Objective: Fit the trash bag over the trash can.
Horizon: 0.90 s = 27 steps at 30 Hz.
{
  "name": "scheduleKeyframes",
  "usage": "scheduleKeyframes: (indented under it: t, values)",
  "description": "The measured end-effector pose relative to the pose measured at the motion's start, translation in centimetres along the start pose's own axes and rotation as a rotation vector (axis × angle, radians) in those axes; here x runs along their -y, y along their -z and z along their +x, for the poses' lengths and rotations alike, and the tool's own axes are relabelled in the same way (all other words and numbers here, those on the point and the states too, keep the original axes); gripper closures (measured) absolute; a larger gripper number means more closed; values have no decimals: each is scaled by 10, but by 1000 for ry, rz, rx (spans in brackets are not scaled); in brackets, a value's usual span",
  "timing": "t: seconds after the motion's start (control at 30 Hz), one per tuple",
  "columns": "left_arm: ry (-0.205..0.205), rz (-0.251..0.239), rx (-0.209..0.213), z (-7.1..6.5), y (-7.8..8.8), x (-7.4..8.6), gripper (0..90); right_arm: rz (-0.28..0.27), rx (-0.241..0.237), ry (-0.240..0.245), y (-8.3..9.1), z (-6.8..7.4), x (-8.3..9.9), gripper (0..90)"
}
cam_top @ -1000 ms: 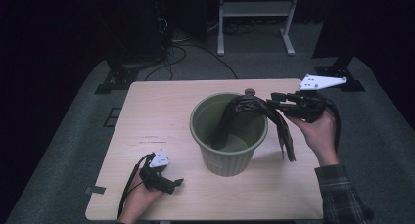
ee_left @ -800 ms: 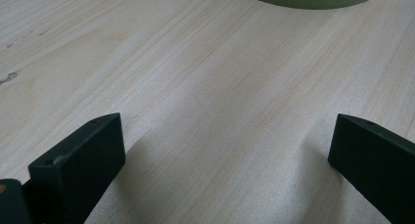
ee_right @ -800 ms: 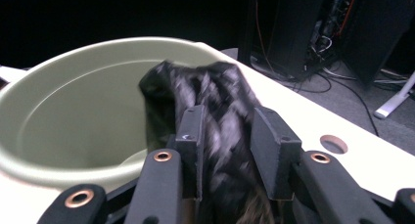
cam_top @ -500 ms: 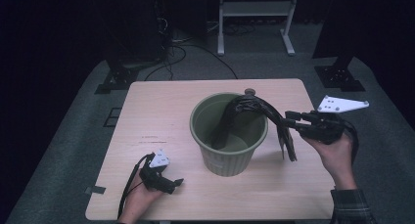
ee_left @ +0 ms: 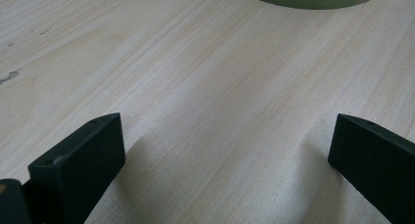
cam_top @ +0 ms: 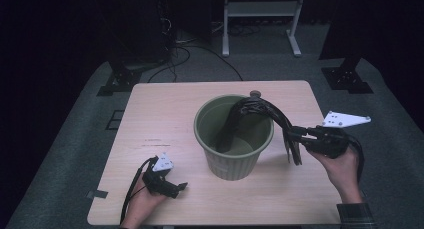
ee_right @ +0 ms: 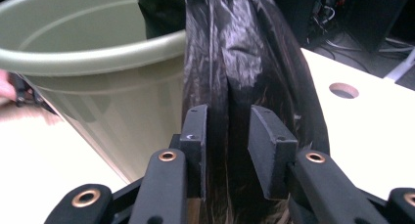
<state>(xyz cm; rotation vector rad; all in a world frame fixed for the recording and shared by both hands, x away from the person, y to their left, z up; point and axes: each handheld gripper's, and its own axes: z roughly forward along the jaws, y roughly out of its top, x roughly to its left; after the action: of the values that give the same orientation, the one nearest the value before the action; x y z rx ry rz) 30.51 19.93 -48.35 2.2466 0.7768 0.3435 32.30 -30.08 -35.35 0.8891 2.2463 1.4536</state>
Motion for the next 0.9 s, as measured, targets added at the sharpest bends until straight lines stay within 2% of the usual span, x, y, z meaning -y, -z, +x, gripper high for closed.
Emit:
scheduleKeyframes:
  t: [0.2,0.27,0.4,0.43,0.5,0.8,0.9]
  values:
    - [0,0,0,0,0,0,0,35,11,18,-8,4,5,633]
    - [0,0,0,0,0,0,0,49,37,27,-10,5,7,663]
    - [0,0,0,0,0,0,0,45,62,0,-9,0,11,795]
    - [0,0,0,0,0,0,0,38,72,-9,-7,-3,13,868]
    - [2,-1,0,0,0,0,0,32,79,-10,-6,-4,13,898]
    - [-5,-5,11,0,0,0,0,-65,86,-41,9,-12,5,900]
    - [18,-48,26,1,5,-2,0,-91,91,-30,13,-13,-5,900]
